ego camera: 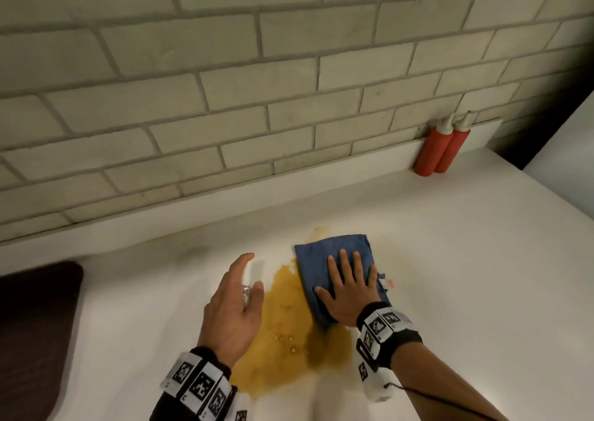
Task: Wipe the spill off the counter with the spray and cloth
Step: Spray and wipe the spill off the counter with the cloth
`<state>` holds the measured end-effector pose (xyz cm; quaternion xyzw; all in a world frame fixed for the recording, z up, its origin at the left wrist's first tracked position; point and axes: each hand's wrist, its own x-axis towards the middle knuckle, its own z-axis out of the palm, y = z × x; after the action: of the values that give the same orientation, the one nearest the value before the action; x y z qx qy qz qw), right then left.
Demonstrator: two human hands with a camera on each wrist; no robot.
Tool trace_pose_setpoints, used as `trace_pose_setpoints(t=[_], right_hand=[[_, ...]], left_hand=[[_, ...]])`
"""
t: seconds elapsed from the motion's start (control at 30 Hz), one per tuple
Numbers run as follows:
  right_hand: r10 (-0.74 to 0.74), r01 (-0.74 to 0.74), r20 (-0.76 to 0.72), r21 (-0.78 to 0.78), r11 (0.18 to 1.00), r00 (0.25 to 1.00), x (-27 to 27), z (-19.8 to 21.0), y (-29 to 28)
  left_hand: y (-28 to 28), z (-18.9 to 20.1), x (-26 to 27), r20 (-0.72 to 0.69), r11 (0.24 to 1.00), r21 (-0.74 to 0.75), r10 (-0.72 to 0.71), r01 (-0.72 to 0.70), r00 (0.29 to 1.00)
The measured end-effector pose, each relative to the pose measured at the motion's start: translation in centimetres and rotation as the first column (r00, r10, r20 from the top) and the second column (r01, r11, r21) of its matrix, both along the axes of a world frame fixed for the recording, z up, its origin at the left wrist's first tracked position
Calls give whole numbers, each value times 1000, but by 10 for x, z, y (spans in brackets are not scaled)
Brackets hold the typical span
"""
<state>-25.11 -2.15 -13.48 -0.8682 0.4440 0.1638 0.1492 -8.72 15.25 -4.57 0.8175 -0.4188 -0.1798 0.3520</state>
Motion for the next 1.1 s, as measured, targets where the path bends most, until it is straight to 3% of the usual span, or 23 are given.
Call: trace_pose_setpoints(t=[0.1,0.33,0.53,0.7,0.9,1.1], right_hand=[[72,-72,6,-27,997,997,-15,-1,10],[-75,75,-4,-18,997,997,5,-1,-35],[-42,42,-8,-30,999,999,-1,-2,-45],[-197,198,-66,7,980,978,13,6,-76],[100,-101,-34,-25,995,994,23,-7,-34],[-48,48,-23,-23,999,999,52,4,-65]], left_hand=[[0,-3,6,-9,1000,12,23,-23,1000],[13,-10,12,-16,998,46,45,-45,999],[-6,-7,15,-23,999,54,-6,7,1000],[-21,1,22,-8,998,35,46,-46,999],[-31,-2,35,22,999,46,15,-16,1000],[-48,4,44,81,998,57,-30,25,996]])
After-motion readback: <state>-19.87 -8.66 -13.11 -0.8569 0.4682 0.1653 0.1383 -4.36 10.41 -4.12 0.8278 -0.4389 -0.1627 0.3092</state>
